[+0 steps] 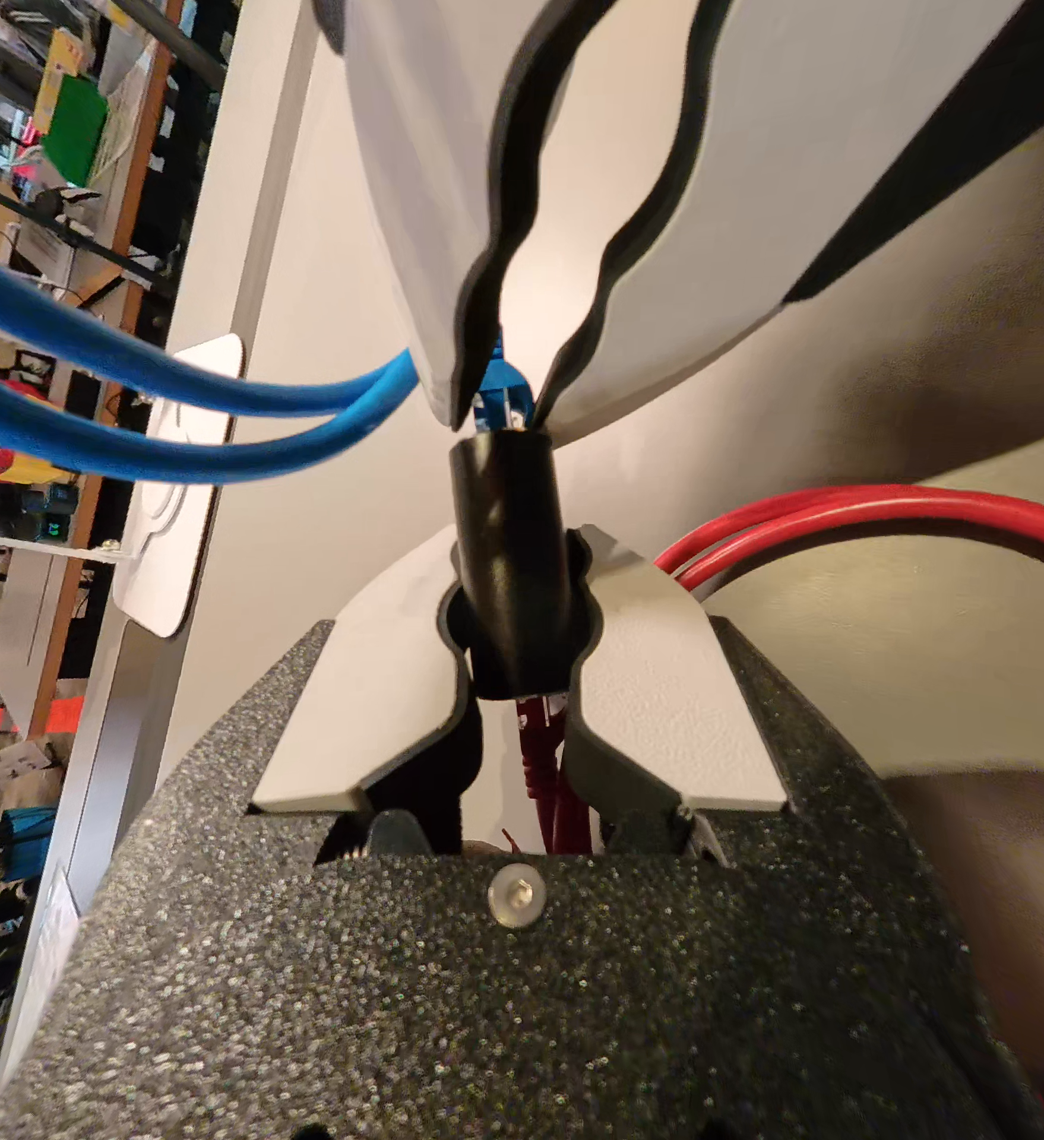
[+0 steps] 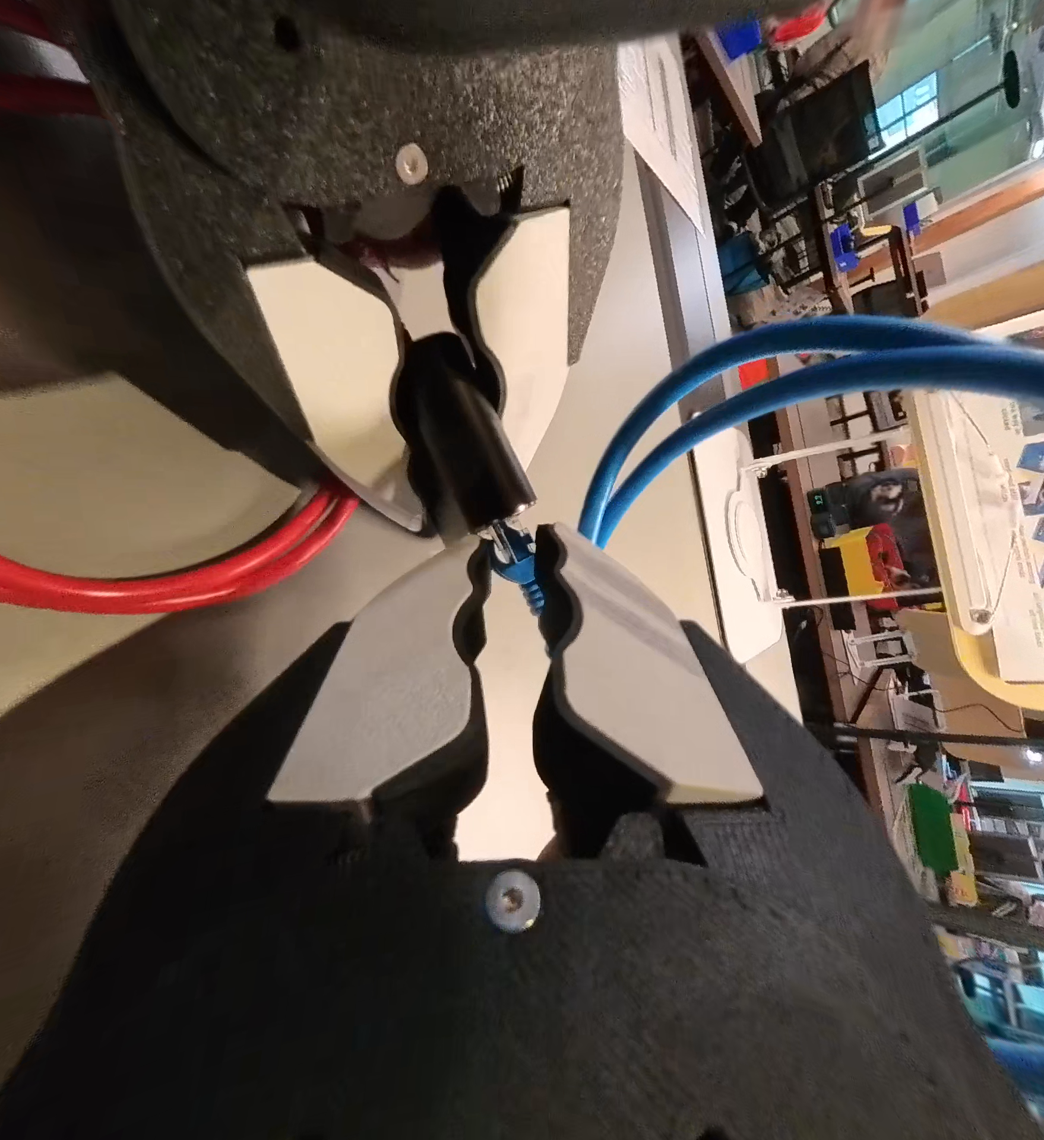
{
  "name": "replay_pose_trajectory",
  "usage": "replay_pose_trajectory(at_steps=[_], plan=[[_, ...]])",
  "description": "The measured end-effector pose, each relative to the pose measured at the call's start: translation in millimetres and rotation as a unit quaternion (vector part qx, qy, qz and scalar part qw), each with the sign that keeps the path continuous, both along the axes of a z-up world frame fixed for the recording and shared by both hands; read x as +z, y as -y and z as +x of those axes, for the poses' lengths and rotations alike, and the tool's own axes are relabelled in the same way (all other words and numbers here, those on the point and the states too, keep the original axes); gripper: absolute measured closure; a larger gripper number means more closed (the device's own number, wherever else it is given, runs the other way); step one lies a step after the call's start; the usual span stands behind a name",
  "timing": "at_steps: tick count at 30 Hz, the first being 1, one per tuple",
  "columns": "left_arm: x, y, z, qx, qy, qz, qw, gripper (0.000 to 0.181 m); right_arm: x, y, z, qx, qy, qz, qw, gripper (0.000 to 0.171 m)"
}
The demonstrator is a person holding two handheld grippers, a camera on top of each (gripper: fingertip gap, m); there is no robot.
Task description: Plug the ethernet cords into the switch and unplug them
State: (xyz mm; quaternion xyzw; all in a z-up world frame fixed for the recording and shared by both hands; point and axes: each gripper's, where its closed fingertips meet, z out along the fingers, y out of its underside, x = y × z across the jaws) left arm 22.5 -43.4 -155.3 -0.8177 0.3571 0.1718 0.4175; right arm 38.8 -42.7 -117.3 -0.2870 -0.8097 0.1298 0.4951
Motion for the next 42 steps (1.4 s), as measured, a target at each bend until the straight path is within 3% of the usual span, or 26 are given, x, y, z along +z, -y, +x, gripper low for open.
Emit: replay_pose_trajectory(at_steps=[28,35,38,42], plan=[[14.0,-6.5,-6.8,0.008,-0.061,0.058,0.996,0.152,9.0,-4.5,-0.5,-0.019,-0.057,-0.031,0.998,0.157],[9.8,-7.1,-13.5,0.034,-0.122,0.060,0.990,0.152,5.3,-12.6,-2.4,-0.032,-0.069,0.108,0.991,0.157],[-0.3,-2.6,-13.0,0.020,-0.079,0.042,0.996,0.152,25.3,-50.7,3.8,-0.064,-0.090,0.086,0.990,0.157],[1.0,-7.3,-21.9,0.034,-0.011,0.040,0.999,0.153,19.8,-62.2,9.3,-0.067,-0.068,-0.004,0.995,0.157]])
